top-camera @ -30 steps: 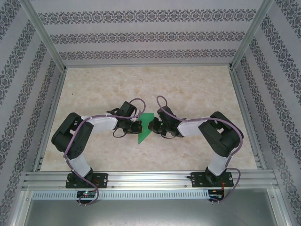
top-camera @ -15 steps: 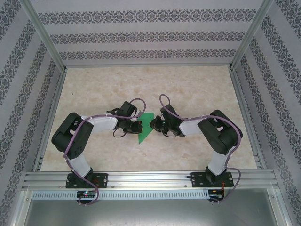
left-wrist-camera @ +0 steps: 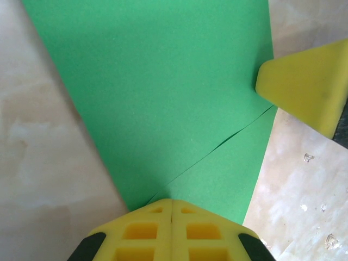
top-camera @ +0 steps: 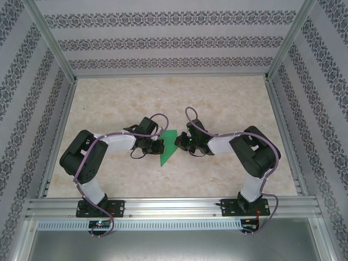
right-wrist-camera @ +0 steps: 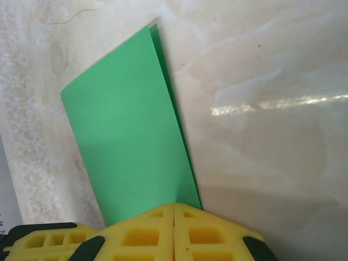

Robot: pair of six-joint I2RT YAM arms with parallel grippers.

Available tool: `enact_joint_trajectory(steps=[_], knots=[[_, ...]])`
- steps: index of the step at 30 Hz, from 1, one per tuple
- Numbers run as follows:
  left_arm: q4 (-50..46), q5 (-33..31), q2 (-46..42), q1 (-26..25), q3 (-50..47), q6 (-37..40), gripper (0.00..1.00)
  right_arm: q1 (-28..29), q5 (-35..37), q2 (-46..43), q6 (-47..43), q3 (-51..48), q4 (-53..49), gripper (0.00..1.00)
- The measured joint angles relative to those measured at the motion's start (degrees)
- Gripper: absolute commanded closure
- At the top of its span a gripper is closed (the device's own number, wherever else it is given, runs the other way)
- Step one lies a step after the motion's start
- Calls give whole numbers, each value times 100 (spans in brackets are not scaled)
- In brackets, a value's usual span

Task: Fold a paper plane with a square sheet of paper (pick it up from the middle)
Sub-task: Third fold the triangle at the center of the table.

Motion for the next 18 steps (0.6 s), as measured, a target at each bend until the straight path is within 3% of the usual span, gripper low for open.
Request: enact_joint_trajectory(steps=[11,18], knots=[[0,-7,-2,0,0,-157,100,289,197,-968,44,-155,-278,93],[-2,-9,-2,0,0,-219,100,859,302,-772,400,-378,151,93]])
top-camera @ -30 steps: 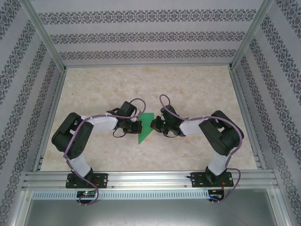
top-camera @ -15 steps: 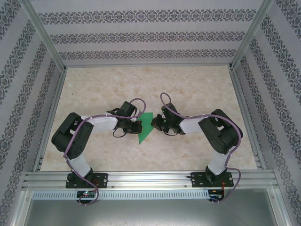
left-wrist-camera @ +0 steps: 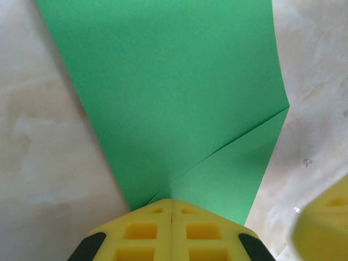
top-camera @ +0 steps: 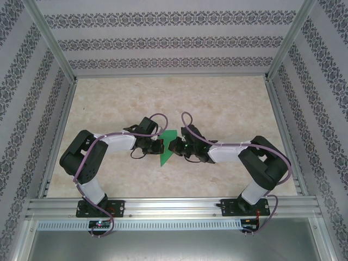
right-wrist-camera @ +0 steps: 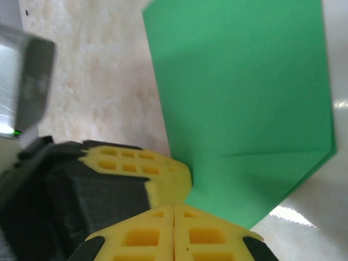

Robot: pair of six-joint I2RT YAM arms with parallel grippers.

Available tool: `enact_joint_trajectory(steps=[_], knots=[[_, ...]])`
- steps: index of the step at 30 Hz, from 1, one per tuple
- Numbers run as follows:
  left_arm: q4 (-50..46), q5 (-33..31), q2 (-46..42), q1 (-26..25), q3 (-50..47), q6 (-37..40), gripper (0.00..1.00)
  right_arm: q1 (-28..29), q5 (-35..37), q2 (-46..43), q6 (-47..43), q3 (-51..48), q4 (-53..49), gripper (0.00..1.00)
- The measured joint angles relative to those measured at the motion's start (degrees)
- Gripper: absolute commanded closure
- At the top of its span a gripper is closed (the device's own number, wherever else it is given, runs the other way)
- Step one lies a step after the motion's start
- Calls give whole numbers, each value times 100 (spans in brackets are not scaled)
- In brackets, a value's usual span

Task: Fold a paper plane with a square sheet of paper (pick it up from the middle)
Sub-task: Third fold the triangle at the center of the table.

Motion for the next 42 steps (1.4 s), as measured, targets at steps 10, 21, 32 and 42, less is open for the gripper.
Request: enact_joint_trajectory(steps=[10,21,32,42], knots=[[-4,-17,-4,9,0,-24,100,90,24,627,365,-164,684,93],[-4,-22,-4,9,0,-26,100,507,133,-15,369,-192,278,92],[-26,-26,-4,9,11,-26,100,691,177,470,404,-120,236,93],[-66,-39,2,9,37,-26,100,966,326,109,398,-59,-87,92]])
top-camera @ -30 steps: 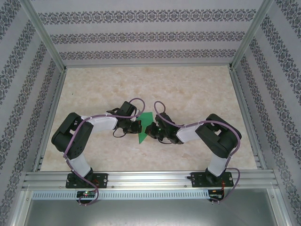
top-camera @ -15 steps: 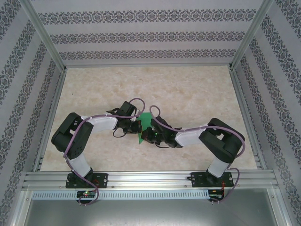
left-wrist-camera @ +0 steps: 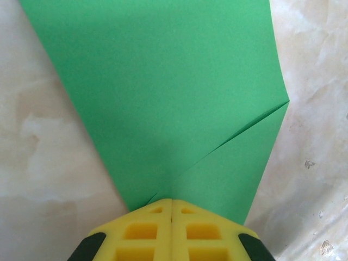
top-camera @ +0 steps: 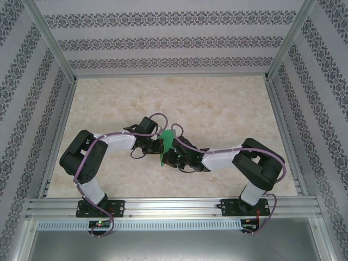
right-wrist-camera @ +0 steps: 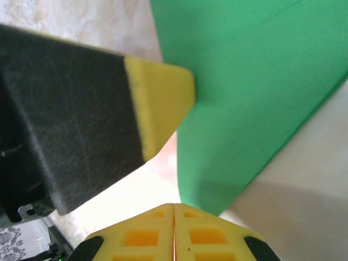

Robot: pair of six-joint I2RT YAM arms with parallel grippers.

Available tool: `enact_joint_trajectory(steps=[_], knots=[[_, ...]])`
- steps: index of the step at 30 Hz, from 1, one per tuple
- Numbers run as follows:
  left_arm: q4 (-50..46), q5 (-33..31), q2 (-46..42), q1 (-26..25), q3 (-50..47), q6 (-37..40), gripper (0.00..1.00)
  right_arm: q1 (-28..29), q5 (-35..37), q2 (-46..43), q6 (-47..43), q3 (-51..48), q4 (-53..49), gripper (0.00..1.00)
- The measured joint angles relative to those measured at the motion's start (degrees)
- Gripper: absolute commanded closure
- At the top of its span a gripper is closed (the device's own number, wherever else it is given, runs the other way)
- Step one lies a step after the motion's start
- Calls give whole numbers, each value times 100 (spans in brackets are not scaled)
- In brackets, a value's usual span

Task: Fold a paper plane with a square sheet of paper (pick it up from the middle)
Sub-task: Third fold the triangle at the center of the table.

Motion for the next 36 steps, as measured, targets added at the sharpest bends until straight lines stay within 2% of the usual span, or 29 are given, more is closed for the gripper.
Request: enact_joint_trajectory(steps=[7,19,26,33,36], knots=[[-26,-2,0,0,11,0,100,52,-4,358,7,116,-31,93],[-87,-17,17,0,50,0,100,79,-35,90,0,240,-330,92],[-114,-15,24,0,70,0,100,138,-160,507,15,382,-306,93],[-120,-15,24,0,76,2,100,136,-129,398,-4,352,-380,92],[-125,0,15,0,76,2,95,74,-72,20,-68,282,-599,88]])
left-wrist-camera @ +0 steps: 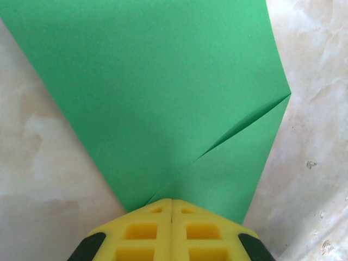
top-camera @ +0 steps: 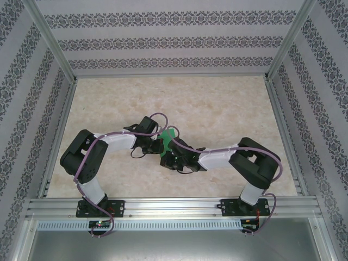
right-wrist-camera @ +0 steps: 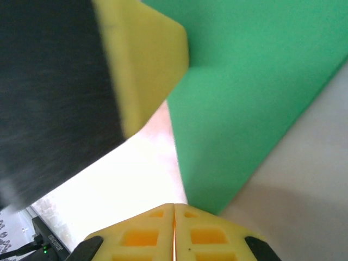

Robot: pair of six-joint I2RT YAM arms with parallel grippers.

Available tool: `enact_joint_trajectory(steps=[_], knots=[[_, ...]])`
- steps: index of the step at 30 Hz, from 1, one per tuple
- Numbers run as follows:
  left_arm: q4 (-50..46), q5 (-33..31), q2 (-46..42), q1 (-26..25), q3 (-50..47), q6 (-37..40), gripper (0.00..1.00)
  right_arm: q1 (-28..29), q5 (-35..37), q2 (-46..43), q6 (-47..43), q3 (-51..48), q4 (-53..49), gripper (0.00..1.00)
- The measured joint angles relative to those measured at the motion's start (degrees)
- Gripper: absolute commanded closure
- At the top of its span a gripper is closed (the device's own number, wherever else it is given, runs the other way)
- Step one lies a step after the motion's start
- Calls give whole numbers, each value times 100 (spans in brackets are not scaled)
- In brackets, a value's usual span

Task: Fold a paper plane with a square sheet of paper (pick it up from the middle)
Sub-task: Third fold the triangle at the center of the table, then fourth fold the wing at the center of the table.

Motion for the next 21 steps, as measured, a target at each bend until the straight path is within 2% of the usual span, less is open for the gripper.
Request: enact_joint_trajectory(steps=[4,8,12,21], knots=[[-118,28,-103,2,-2,2,89,-356,192,-737,-175,-48,-232,83],[-380,17,-409,2,101,17,85,-1034,291,-1128,-306,-297,-236,76],[-562,-94,-710,2,328,87,85,-1493,249,-1069,-468,-417,-317,71],[-723,-151,-782,2,380,177,90,-1565,-234,-398,-846,17,-260,60]])
